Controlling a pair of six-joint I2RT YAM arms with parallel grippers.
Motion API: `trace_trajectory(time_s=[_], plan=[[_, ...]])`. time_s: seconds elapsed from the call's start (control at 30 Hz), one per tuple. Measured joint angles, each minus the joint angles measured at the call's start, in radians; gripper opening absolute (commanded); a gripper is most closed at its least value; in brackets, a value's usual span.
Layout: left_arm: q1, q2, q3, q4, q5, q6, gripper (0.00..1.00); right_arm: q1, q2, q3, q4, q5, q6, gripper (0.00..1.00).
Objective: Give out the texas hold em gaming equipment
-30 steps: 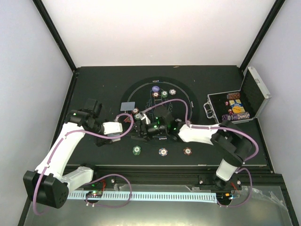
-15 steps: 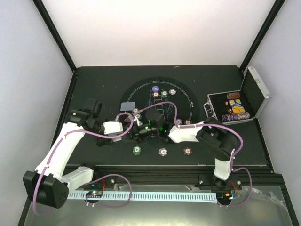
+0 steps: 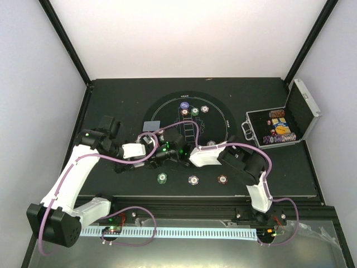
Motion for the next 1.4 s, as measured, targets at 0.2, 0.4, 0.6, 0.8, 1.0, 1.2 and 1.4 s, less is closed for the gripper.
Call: trace_trajectory(time_s=[0.2,0.4,0.6,0.8,1.0,1.2,1.4], plan=[[0.0,-0.001,0.0,-0.011,-0.003,0.006,0.02,0.0,0.039,0.014,0.061,-0.008,0.037,0.49],[-0.003,-0.002,-0.001,-0.013,0.002,0.008,0.02,-0.009,0.032,-0.031,0.13,-0.006,0.049,0.44],[-0.004,-0.003,-0.001,-0.013,0.003,0.01,0.01,-0.036,-0.032,-0.081,0.082,-0.005,-0.013,0.42],[-0.004,-0.005,-0.005,-0.012,0.003,0.01,0.02,-0.048,-0.076,-0.087,-0.01,-0.004,-0.077,0.42],[-0.003,-0.006,-0.018,-0.011,-0.007,0.011,0.02,-0.055,-0.114,-0.087,-0.114,-0.003,-0.128,0.39],[-0.003,-0.008,-0.031,-0.004,-0.016,0.011,0.02,-0.059,-0.162,-0.086,-0.24,0.002,-0.187,0.39],[-0.003,-0.013,-0.038,0.003,-0.02,0.011,0.01,-0.06,-0.188,-0.086,-0.286,0.004,-0.204,0.17]])
